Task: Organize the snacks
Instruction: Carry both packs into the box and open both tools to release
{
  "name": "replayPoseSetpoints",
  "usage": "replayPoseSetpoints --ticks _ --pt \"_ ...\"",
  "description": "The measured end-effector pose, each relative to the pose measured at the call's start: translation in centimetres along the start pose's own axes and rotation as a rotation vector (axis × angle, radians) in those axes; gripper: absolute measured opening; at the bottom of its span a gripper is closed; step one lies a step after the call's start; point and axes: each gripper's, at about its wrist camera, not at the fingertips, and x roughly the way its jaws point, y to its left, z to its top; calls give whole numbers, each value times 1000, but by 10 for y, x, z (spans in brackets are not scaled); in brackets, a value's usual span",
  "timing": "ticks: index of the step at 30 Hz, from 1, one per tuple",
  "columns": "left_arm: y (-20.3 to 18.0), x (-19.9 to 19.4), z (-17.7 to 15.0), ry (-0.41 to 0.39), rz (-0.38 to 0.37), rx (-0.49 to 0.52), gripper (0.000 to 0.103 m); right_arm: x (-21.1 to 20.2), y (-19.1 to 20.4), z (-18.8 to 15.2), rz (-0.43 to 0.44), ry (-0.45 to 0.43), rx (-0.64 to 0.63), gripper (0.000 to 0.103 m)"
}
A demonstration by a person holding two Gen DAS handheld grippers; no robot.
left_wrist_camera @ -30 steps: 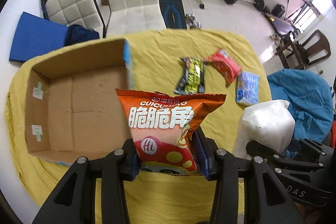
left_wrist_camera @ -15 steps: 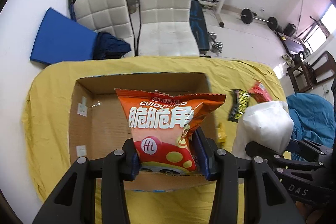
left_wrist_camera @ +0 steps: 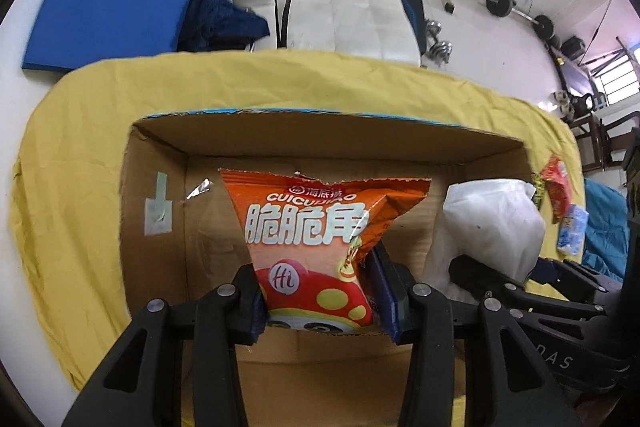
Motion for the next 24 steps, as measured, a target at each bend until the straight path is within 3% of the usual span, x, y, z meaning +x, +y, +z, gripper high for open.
replayPoseSetpoints --ticks 8,24 --pt "13 51 17 112 -73 -5 40 49 4 27 -60 49 10 70" --pt "35 105 31 212 -185 -41 41 99 -1 40 -97 109 28 74"
